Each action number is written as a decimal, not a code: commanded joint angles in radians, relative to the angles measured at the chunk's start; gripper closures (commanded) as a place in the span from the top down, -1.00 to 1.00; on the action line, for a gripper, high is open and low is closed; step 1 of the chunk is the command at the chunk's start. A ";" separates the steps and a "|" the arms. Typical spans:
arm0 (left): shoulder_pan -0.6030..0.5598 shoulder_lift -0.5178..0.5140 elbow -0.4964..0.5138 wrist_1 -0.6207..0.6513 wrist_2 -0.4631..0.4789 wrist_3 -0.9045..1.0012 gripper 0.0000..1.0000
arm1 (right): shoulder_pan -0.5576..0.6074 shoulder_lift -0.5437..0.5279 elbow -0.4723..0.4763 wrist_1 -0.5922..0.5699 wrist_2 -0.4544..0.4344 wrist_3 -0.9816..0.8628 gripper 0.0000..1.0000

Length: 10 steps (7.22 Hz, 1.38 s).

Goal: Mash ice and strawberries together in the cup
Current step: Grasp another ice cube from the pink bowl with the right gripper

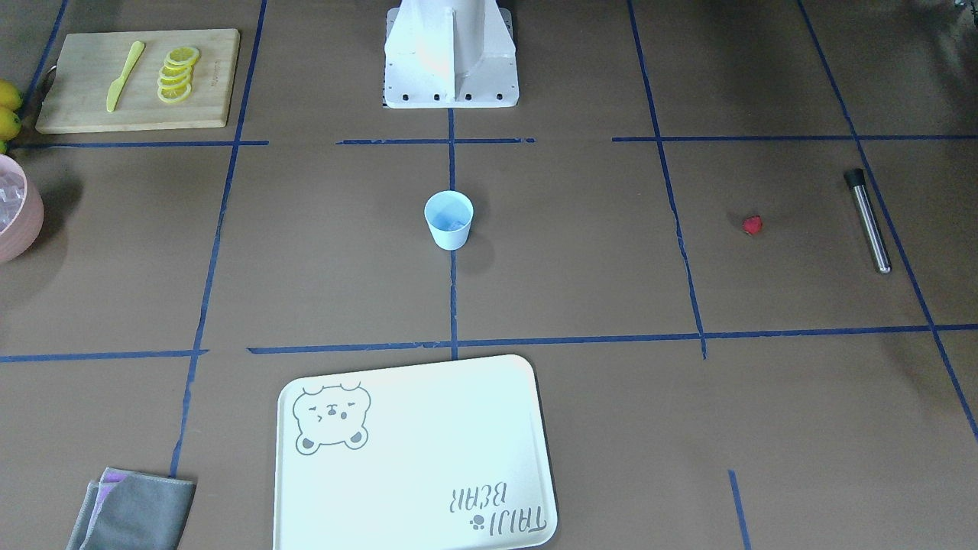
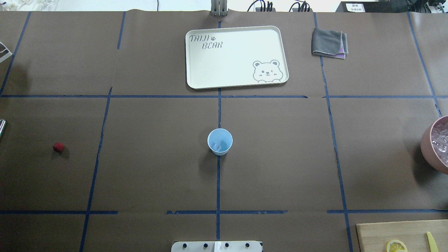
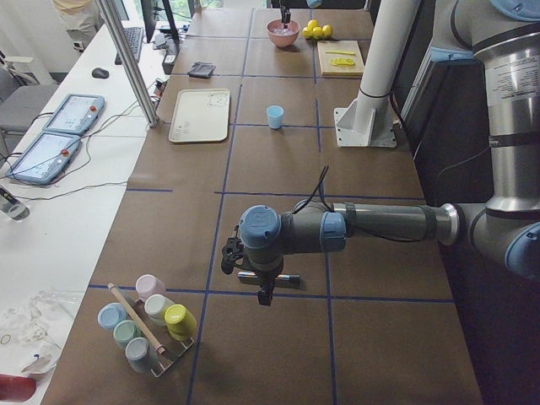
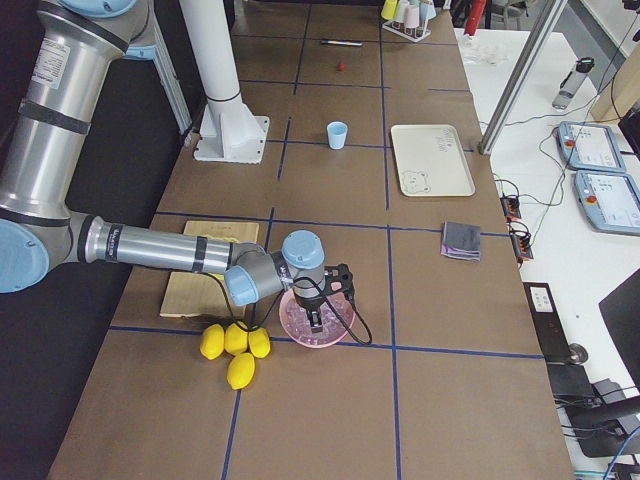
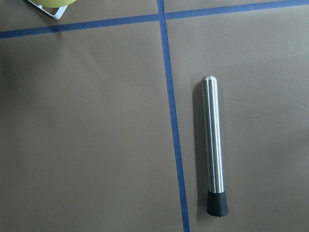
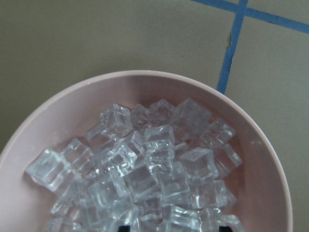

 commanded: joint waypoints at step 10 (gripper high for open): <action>0.000 0.000 0.000 0.000 0.000 0.000 1.00 | -0.006 0.000 -0.002 0.006 -0.007 -0.040 -0.95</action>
